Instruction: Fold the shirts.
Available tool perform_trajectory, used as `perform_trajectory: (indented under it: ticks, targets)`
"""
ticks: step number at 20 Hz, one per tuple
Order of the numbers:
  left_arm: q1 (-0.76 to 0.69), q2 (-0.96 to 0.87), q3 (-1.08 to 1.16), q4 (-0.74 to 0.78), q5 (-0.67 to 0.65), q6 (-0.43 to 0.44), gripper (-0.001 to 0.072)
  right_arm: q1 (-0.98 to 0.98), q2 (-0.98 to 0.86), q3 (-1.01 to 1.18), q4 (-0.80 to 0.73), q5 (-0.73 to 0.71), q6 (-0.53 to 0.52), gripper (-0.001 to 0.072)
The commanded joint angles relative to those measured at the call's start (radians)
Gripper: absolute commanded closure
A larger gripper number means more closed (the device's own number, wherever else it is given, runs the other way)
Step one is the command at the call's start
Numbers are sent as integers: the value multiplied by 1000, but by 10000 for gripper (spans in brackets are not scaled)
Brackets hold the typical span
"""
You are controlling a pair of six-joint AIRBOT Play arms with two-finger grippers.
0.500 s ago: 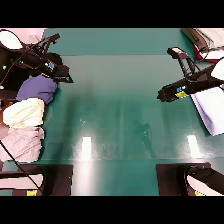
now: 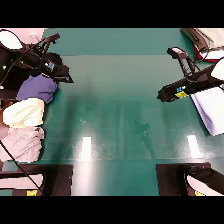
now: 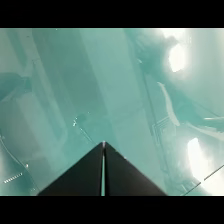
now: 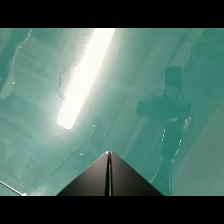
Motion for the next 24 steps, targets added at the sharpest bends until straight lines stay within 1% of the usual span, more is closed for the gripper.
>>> perform_trajectory:
  ticks: [1, 5, 6, 8, 9, 10, 11, 12, 14, 15, 16, 21, 24]
  targets:
    - [0, 1, 0, 0, 0, 0, 683, 1, 1, 1, 1, -1, 0, 693]
    - [0, 1, 0, -23, 3, 0, 683, 1, 1, 0, 0, -26, 0, 694]
    - [0, 1, 0, -34, 18, 0, 683, 1, 1, 0, 0, -29, 0, 694]
    - [0, 1, 0, -15, 92, 4, 682, 1, 1, 0, 0, -35, 0, 694]
    - [0, 1, 0, 32, 141, 4, 561, 1, 1, 0, 0, -35, 0, 694]
    - [0, 1, 0, 99, 191, 3, 179, 1, 1, 0, 0, -36, 0, 694]
    - [0, 1, 0, 186, 264, -14, -5, 1, 1, 0, 0, -37, 0, 694]
    - [0, 1, 0, 273, 338, -40, -6, 1, 1, 1, 0, -34, 0, 694]
    - [14, -3, 0, 455, 494, -145, -5, 1, 1, 1, 1, -32, 0, 694]
    - [32, -14, 1, 482, 553, -179, -5, 1, 1, 0, 1, -32, 0, 694]
    - [59, -32, 1, 483, 596, -190, -5, 1, 0, 0, 1, -34, 1, 694]
    - [177, -178, 3, 484, 760, -187, -5, 1, 0, 0, 1, -33, 1, 694]
    - [208, -268, 21, 484, 831, -144, -6, 1, 0, 0, 1, -33, 1, 694]
